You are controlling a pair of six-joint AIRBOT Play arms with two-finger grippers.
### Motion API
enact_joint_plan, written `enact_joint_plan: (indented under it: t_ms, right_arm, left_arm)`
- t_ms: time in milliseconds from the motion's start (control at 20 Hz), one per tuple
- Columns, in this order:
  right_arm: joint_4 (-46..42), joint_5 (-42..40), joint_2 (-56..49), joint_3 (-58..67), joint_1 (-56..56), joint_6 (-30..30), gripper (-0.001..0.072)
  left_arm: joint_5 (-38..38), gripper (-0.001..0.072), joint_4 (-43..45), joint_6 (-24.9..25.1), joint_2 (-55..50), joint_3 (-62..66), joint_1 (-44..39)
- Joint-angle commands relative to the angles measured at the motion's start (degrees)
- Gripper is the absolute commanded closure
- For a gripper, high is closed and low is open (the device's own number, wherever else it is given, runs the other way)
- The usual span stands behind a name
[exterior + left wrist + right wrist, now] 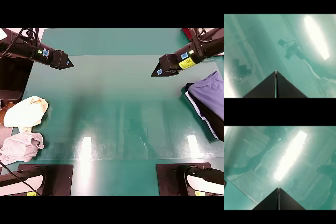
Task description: Fold the shirts.
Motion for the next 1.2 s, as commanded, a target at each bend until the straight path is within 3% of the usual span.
enact_joint_plan:
  t_ms: [0, 550, 700, 800, 950, 1150]
  right_arm:
    - [0.09, -0.13, -0.02, 0.0, 0.2, -0.02, 0.0694]
    - [0.15, -0.02, -0.02, 0.0, 0.2, -0.02, 0.0694]
    - [0.13, 0.02, -0.02, 0.0, 0.2, -0.02, 0.0694]
    - [0.11, -0.11, -0.04, 0.0, 0.2, -0.02, 0.0694]
    - [0.09, -0.11, -0.02, 0.0, 0.2, -0.04, 0.0694]
    - [0.11, -0.15, -0.04, 0.0, 0.2, -0.04, 0.0694]
  left_arm:
    - [0.02, 0.068, 0.02, 0.02, 0.0, 0.0, -0.02]
    - [0.11, 0.068, 0.02, 0.02, 0.0, 0.0, -0.02]
    - [4.68, 0.0681, 0.02, 0.02, 0.0, 0.02, -0.02]
    - [0.0, 0.0683, 1.29, -3.19, 0.15, 1.29, 0.66]
    - [-6.73, 0.0682, 18.14, -5.29, 4.31, 1.05, 0.74]
    - [-7.02, 0.068, 40.87, -8.81, 11.5, -8.61, 0.76]
